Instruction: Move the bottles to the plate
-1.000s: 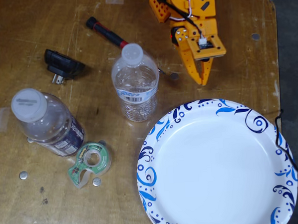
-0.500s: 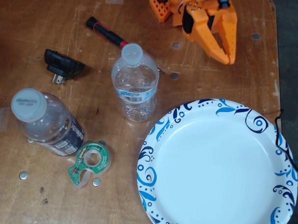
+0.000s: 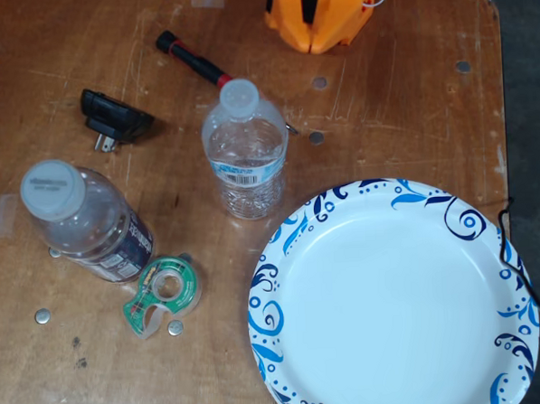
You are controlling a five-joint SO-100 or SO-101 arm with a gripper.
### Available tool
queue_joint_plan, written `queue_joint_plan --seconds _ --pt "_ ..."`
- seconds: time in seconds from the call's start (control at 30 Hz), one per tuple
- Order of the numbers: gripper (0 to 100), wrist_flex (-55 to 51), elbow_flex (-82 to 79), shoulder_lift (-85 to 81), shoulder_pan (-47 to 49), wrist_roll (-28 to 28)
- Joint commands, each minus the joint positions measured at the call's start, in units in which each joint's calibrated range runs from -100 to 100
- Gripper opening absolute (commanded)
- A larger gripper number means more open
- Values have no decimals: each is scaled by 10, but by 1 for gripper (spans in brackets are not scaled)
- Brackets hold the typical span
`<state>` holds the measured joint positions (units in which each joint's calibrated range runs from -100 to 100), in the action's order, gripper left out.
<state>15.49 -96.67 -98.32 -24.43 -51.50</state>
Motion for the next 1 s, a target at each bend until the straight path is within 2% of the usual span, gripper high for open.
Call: queue_joint_plan --seconds 0.0,0.27,0.5,0.77,0.97 --pt "16 8 11 -4 -5 3" --pt "31 8 11 -4 -7 2" --pt "40 0 3 -3 -48 2" --pt "42 -182 32 -3 -67 27" --pt "42 -247 64 -3 -71 26"
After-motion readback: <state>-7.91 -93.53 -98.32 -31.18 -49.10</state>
